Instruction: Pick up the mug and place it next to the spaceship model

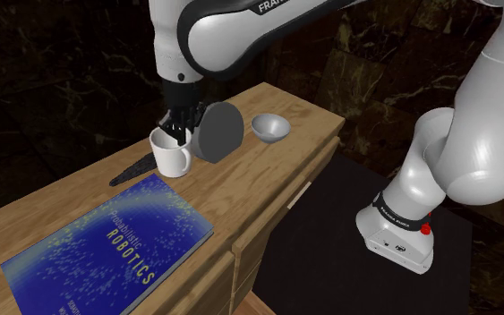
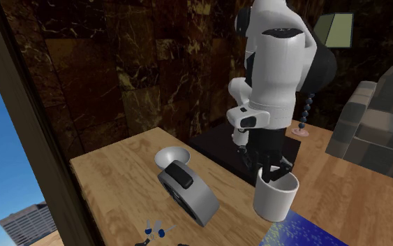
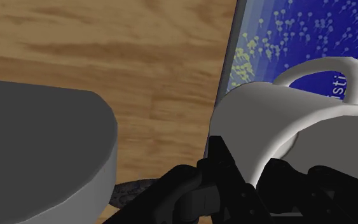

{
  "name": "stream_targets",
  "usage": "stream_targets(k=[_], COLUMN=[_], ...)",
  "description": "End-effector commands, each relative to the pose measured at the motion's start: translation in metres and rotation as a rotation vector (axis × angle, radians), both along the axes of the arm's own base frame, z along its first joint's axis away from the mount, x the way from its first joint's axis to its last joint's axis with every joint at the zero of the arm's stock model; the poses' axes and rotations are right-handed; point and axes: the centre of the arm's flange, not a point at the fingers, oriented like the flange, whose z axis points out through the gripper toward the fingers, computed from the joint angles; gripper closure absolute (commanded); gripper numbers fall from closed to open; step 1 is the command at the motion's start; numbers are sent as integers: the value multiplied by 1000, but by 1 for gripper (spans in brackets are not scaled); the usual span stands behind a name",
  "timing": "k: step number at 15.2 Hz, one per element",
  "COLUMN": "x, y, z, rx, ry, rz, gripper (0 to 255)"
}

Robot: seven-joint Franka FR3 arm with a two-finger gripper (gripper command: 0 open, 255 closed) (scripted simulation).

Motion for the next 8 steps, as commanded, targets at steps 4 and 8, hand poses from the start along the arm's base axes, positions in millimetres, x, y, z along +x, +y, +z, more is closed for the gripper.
stream_targets(k=[4, 8], x=[1, 1], y=[1, 1], z=[-26, -48], rx=[0, 0], ry=[-1, -1], rz=[0, 0], gripper=[255, 255])
